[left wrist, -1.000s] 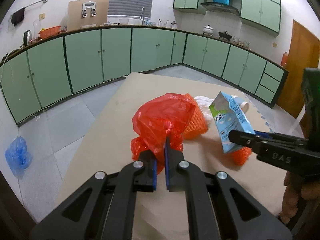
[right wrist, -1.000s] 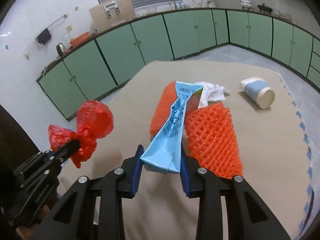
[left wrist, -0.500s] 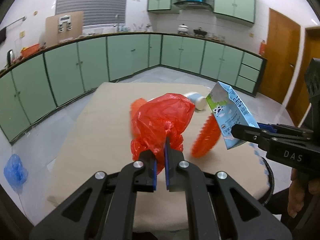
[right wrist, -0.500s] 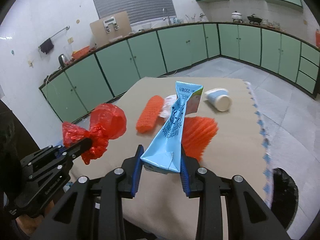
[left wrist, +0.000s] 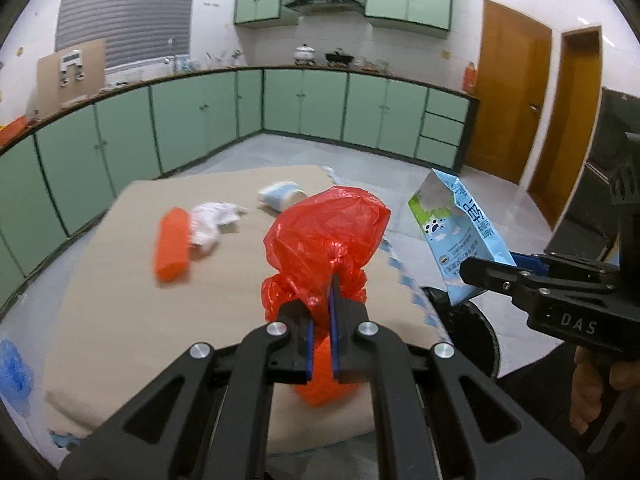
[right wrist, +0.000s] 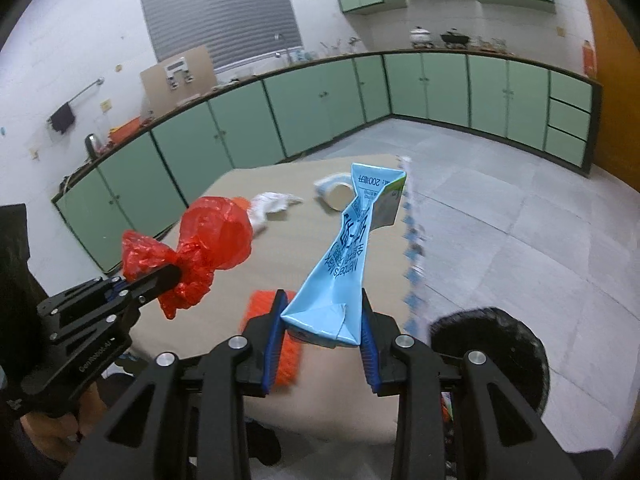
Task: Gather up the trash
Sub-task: 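Carry the red bag and blue carton over the bin and open both grippers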
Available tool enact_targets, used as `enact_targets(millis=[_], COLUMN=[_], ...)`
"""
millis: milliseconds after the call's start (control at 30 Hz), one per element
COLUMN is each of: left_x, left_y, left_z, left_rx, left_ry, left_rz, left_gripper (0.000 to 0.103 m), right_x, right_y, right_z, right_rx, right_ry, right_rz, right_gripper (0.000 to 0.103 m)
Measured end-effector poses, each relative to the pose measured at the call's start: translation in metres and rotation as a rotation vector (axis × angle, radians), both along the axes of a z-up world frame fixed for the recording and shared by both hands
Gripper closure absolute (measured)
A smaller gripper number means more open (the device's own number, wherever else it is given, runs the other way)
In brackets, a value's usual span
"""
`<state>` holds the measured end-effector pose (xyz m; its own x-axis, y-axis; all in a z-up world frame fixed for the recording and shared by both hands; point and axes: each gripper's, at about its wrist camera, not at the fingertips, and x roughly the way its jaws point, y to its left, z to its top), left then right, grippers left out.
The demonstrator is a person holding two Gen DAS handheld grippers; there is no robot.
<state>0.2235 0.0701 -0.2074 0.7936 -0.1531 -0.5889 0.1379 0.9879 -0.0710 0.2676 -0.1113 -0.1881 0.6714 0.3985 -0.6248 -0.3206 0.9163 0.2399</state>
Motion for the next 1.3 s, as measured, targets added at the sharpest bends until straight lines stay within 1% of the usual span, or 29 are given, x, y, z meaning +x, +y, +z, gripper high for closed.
enact_targets(millis=[200, 400, 467, 667, 800, 967, 1033, 1067, 1100, 1133, 1233, 1267, 1300], left_x=[0.000, 0.011, 0.021, 0.045, 0.063, 0.088, 0.098, 0.104, 0.107, 0.111, 0.118, 0.119, 0.120], left_y=[-0.042, -0.099, -0.120, -0.175, -0.201, -0.224, -0.231, -0.234, -0.237, -0.239, -0.239, -0.239, -0.237], left_z=[-0.006, -0.022, -0.032, -0.070, -0.099, -0.136, -0.154, -0.162, -0.167, -0.173, -0.186, -0.188, -0.189], left_rx=[0.003, 0.003, 0.004, 0.014, 0.039, 0.071, 0.082, 0.088, 0.095, 0.105, 0.115, 0.114, 0.114], left_ry=[0.007, 0.029, 0.041, 0.097, 0.152, 0.229, 0.266, 0.283, 0.293, 0.304, 0.330, 0.336, 0.337], left_rz=[-0.082, -0.184, -0.214, -0.271, -0.293, -0.311, -0.318, -0.329, -0.334, -0.338, -0.326, -0.323, -0.320], left_gripper=[0.099, 0.099, 0.099, 0.099, 0.099, 0.099, 0.098, 0.098, 0.094, 0.093, 0.092, 0.090, 0.086], right_x=[-0.015, -0.016, -0.013, -0.001, 0.019, 0.040, 0.048, 0.052, 0.055, 0.058, 0.056, 0.054, 0.053], right_y=[-0.045, -0.093, -0.106, -0.151, -0.173, -0.188, -0.190, -0.192, -0.195, -0.202, -0.215, -0.219, -0.222], right_z=[-0.009, -0.035, -0.045, -0.086, -0.126, -0.167, -0.174, -0.181, -0.185, -0.190, -0.194, -0.192, -0.190], right_rx=[-0.023, -0.054, -0.062, -0.083, -0.094, -0.086, -0.070, -0.054, -0.045, -0.038, -0.012, -0.006, -0.004], right_ry=[0.002, 0.053, 0.068, 0.130, 0.209, 0.303, 0.338, 0.366, 0.376, 0.389, 0.395, 0.386, 0.379], right_rz=[-0.067, -0.154, -0.178, -0.263, -0.305, -0.334, -0.335, -0.334, -0.339, -0.348, -0.392, -0.407, -0.418], right_gripper=[0.070, 0.070, 0.070, 0.070, 0.070, 0.070, 0.070, 0.069, 0.069, 0.065, 0.064, 0.063, 0.063])
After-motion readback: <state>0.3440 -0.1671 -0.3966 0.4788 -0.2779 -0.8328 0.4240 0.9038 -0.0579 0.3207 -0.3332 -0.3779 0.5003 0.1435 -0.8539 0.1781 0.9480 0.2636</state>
